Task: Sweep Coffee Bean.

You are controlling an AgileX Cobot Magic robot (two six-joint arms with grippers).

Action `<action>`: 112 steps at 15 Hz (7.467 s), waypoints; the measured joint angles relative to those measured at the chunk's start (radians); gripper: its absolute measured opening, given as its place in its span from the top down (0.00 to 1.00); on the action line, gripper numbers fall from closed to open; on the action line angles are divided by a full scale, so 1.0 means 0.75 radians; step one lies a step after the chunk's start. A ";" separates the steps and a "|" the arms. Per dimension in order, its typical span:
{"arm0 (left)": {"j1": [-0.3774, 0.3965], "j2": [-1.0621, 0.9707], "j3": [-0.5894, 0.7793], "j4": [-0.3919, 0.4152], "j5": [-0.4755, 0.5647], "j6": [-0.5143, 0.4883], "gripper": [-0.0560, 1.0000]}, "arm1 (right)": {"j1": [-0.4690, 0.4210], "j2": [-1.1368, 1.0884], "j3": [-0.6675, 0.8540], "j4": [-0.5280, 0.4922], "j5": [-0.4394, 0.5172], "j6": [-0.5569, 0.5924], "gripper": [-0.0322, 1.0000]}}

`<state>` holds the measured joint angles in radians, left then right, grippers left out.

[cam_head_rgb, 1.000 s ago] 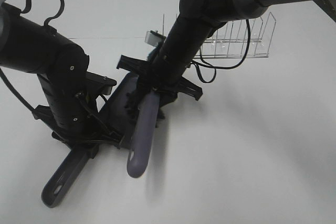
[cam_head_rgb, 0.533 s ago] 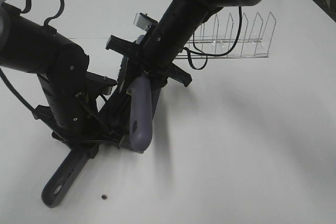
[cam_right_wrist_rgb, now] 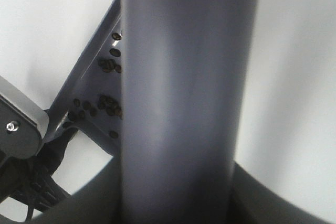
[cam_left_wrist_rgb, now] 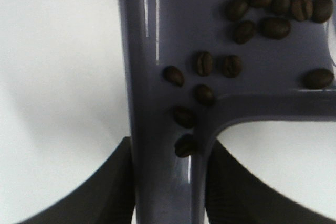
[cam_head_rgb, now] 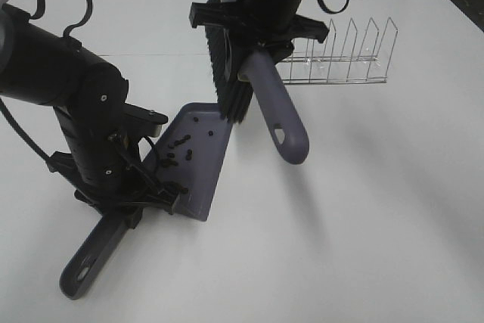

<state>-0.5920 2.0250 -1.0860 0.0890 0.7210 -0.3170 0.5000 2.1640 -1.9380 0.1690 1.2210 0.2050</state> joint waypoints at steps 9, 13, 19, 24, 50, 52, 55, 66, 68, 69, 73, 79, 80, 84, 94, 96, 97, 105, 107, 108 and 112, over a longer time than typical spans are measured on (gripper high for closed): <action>0.000 0.000 0.000 -0.067 0.045 0.003 0.65 | -0.069 -0.252 0.428 -0.395 0.013 -0.004 0.71; 0.000 0.000 0.000 -0.097 0.044 -0.019 0.65 | -0.261 -0.221 0.597 -0.404 0.017 -0.032 0.71; 0.000 0.000 0.000 -0.136 0.041 -0.025 0.65 | -0.283 -0.069 0.567 -0.413 0.011 -0.093 0.71; 0.000 0.000 0.000 -0.137 0.043 -0.025 0.65 | -0.283 0.051 0.416 -0.424 0.011 -0.096 0.71; 0.000 0.000 0.000 -0.141 0.043 -0.025 0.65 | -0.429 0.240 0.044 -0.103 -0.013 -0.157 0.72; 0.000 0.000 0.000 -0.141 0.043 -0.025 0.65 | -0.429 0.240 0.044 -0.100 -0.040 -0.153 0.72; 0.000 0.000 0.000 -0.140 0.043 -0.023 0.65 | -0.429 0.247 0.040 -0.097 -0.076 -0.153 0.72; 0.000 0.000 0.000 -0.119 0.065 -0.024 0.65 | -0.451 0.544 -0.469 -0.173 0.012 -0.176 0.72; 0.000 0.000 0.000 -0.119 0.067 -0.023 0.65 | -0.460 0.545 -0.473 -0.157 0.012 -0.185 0.72; 0.000 0.000 0.000 -0.119 0.067 -0.020 0.65 | -0.460 0.548 -0.481 -0.153 0.013 -0.185 0.72; 0.000 0.000 0.000 -0.119 0.069 -0.020 0.65 | -0.467 0.561 -0.529 -0.120 0.016 -0.175 0.67; 0.000 0.000 0.000 -0.119 0.071 -0.020 0.65 | -0.480 0.516 -0.536 -0.113 0.011 -0.153 0.31; 0.000 0.000 0.000 -0.119 0.071 -0.020 0.65 | -0.480 0.488 -0.536 -0.095 0.011 -0.153 0.31; 0.000 0.003 -0.012 -0.119 0.079 -0.020 0.65 | -0.480 0.329 -0.477 0.080 0.008 -0.179 0.30; 0.000 0.112 -0.239 -0.068 0.104 -0.016 0.65 | -0.480 -0.377 0.367 0.097 -0.001 -0.212 0.31; 0.000 0.113 -0.239 -0.073 0.076 -0.015 0.54 | -0.480 -0.613 0.648 0.079 -0.001 -0.213 0.31; 0.000 0.113 -0.239 -0.073 0.075 -0.015 0.41 | -0.480 -0.655 0.689 0.060 0.000 -0.213 0.31; 0.000 -0.019 -0.241 -0.273 0.220 0.235 0.25 | -0.480 -1.232 1.060 -0.068 0.003 -0.124 0.31; 0.005 -0.116 -0.248 -0.248 0.252 0.240 0.25 | -0.480 -1.355 1.123 -0.068 0.003 -0.104 0.31; 0.032 -0.164 -0.261 -0.220 0.284 0.243 0.25 | -0.480 -1.407 1.149 -0.068 0.003 -0.103 0.31; 0.380 -0.356 -0.340 -0.181 0.425 0.329 0.25 | -0.480 -1.635 1.293 -0.071 0.004 -0.107 0.31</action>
<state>-0.3070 1.7580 -1.3410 -0.0470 1.0400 -0.0700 0.1400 0.9380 -0.9680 0.1160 1.2240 0.1250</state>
